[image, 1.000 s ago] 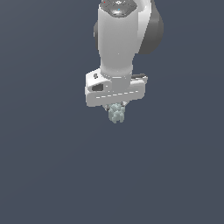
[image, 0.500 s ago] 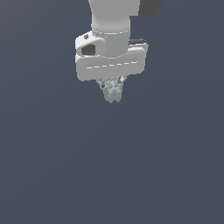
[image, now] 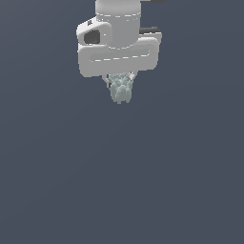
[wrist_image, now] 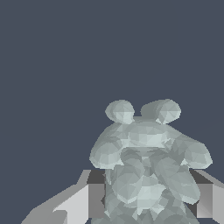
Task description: Pick up the object and move it to a goal position.
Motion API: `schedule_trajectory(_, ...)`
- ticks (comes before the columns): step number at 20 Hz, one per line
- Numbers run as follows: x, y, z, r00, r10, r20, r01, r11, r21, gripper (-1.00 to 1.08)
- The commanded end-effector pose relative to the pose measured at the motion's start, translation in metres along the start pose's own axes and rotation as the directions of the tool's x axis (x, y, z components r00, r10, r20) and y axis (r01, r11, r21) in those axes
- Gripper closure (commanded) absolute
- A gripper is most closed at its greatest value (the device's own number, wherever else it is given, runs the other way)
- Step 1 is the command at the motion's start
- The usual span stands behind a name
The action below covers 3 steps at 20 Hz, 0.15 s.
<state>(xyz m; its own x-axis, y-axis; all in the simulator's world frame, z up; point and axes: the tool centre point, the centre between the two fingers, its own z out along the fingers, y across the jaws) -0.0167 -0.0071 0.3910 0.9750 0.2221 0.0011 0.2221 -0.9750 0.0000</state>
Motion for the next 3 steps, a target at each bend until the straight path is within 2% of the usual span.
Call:
schedule_trajectory(1, 0.0009, -0.0001, 0.0018, 1.000, 0.000, 0.001, 0.000, 1.000, 0.000, 1.08)
schedule_trajectory(3, 0.0015, -0.0002, 0.0030, 1.000, 0.000, 0.001, 0.000, 1.000, 0.000, 1.08)
